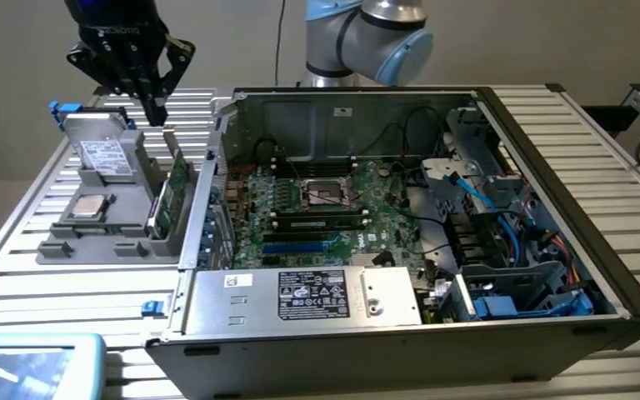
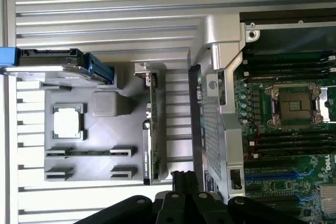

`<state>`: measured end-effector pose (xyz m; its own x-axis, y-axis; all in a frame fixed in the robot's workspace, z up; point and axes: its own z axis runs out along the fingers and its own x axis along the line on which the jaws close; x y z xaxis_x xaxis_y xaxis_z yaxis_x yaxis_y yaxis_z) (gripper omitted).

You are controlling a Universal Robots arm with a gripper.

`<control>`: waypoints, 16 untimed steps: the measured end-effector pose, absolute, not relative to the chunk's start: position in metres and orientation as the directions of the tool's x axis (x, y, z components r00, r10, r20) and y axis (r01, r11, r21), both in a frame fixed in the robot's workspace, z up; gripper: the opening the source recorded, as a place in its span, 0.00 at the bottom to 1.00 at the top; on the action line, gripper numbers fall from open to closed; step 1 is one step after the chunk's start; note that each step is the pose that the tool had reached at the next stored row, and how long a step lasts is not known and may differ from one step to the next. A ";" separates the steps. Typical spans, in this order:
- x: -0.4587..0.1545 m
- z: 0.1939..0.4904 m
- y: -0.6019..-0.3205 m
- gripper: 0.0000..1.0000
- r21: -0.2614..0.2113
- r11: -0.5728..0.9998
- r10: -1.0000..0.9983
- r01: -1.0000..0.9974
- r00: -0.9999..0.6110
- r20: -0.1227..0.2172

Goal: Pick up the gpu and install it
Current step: 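Reach for the gpu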

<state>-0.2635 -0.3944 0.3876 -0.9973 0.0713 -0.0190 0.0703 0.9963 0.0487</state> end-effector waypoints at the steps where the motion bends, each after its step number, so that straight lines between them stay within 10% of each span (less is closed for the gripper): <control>1: -0.267 0.387 -0.394 0.12 0.049 0.996 0.071 0.070 -0.997 -0.019; 16: -0.305 0.385 -0.387 0.12 0.049 0.996 0.071 0.070 -0.997 -0.019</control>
